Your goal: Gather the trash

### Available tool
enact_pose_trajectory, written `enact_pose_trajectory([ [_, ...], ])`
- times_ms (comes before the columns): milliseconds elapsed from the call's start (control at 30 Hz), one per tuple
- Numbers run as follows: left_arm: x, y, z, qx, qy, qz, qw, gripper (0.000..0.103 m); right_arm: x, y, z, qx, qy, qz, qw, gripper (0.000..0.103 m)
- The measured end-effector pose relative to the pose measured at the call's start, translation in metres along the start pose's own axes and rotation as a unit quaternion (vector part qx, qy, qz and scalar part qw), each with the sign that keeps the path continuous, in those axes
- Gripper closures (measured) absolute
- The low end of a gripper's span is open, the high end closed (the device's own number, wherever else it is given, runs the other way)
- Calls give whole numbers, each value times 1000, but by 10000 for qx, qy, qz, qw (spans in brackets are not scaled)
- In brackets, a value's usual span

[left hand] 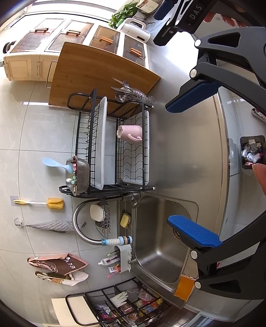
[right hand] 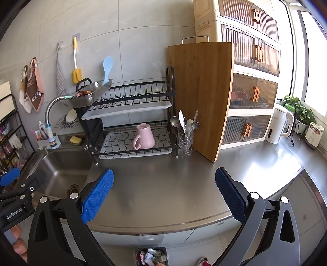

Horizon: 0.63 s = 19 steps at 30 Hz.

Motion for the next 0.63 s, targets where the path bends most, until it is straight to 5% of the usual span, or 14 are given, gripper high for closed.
enact_pose_trajectory([
  [200, 0, 2, -3, -33, -243, -234, 9994, 8, 1, 2, -1, -23, -32, -23, 10000, 3],
  [633, -5, 4, -3, -122, 44, 178, 9998, 8, 4, 4, -3, -56, 4, 7, 10000, 3],
])
Point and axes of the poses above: each gripper's, at about its wrist camera, not at the fingertips, and y roughly the way its jaws point, x to its right, z to its top, the point moved 8 cm from there along y, roughly the way its jaws point, and after that the axes turned 11 degrees about x, right-handed, at the moved point
